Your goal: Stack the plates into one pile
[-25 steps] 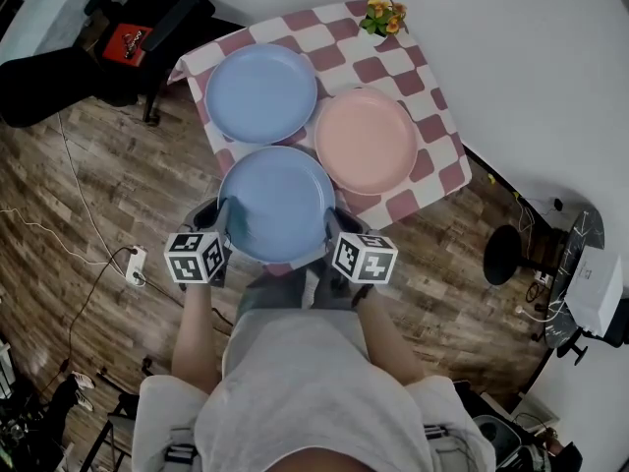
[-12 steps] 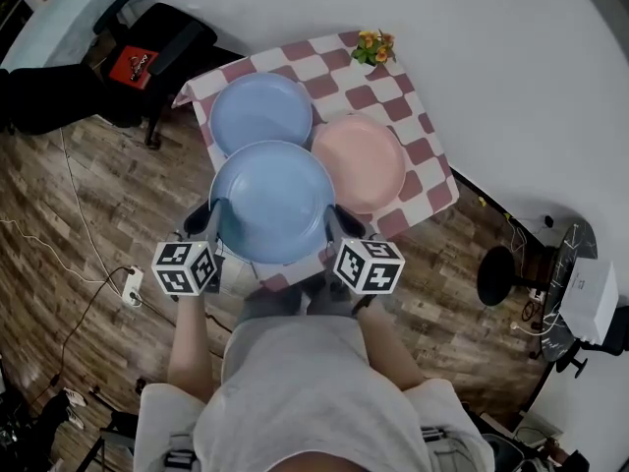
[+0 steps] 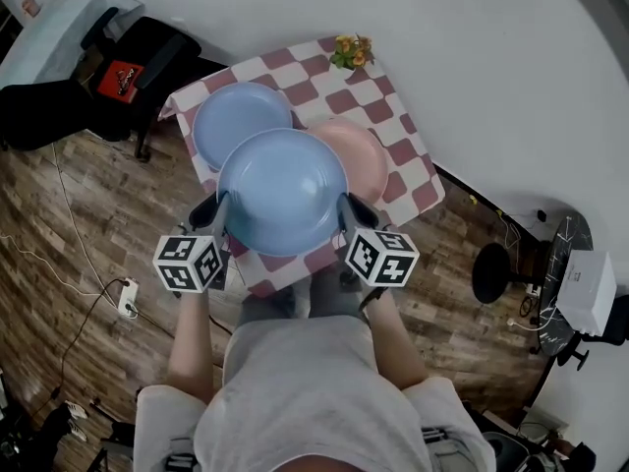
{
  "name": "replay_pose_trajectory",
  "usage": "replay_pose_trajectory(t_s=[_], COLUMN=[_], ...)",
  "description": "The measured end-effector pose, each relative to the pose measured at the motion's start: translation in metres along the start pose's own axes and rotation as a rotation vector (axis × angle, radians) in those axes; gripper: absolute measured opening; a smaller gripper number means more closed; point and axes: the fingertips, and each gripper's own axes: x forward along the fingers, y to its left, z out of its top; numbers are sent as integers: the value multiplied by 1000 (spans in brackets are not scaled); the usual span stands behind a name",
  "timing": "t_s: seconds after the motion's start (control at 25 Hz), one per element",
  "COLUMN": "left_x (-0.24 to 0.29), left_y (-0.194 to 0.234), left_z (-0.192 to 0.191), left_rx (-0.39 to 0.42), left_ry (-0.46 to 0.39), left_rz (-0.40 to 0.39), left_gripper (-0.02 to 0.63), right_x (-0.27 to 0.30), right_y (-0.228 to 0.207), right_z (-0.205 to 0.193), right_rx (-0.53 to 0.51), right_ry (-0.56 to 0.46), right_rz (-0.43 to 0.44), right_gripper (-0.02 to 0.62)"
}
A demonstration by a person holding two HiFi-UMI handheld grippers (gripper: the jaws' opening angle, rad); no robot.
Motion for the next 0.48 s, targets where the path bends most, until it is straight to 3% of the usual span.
replay_pose_trajectory(t_s=[0.48], left_x=[58], left_y=[-64], left_z=[22], left_rx=[4], left_ry=[26], left_rz=[30], left_gripper=[69], right_x=[13], right_y=[-78], right_z=[66], right_rx=[-45], right_ry=[15], right_rz=[10], right_gripper=[14])
